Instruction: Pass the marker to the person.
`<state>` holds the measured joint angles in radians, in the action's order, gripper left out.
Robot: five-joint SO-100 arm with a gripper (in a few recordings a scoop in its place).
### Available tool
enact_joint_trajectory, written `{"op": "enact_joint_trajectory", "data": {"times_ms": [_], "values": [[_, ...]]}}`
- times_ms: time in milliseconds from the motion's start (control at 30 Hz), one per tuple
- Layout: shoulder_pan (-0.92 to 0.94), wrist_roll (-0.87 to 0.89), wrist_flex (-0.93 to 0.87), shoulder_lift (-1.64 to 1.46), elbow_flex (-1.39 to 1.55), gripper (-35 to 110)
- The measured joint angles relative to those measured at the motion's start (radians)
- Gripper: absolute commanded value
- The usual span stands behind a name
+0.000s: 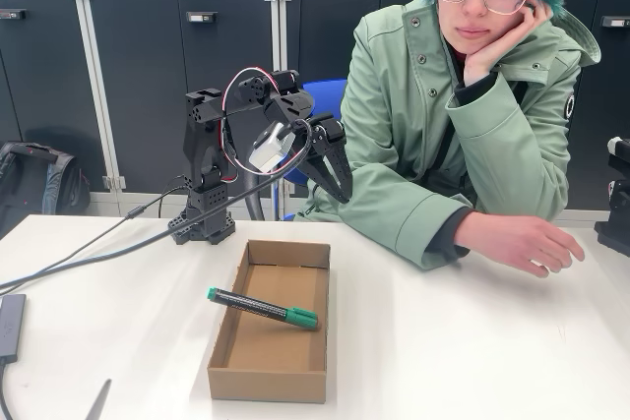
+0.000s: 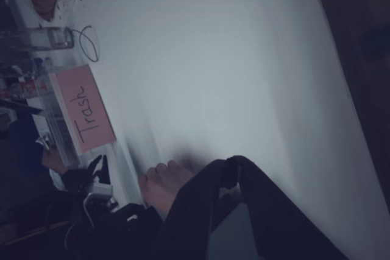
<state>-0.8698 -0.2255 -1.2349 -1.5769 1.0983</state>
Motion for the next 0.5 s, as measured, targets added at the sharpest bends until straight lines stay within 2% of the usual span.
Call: {"op": "enact_joint_trajectory", "data": {"times_ms": [500], "values": [[0.000, -0.003, 0.018, 0.002, 0.002, -5]]}}
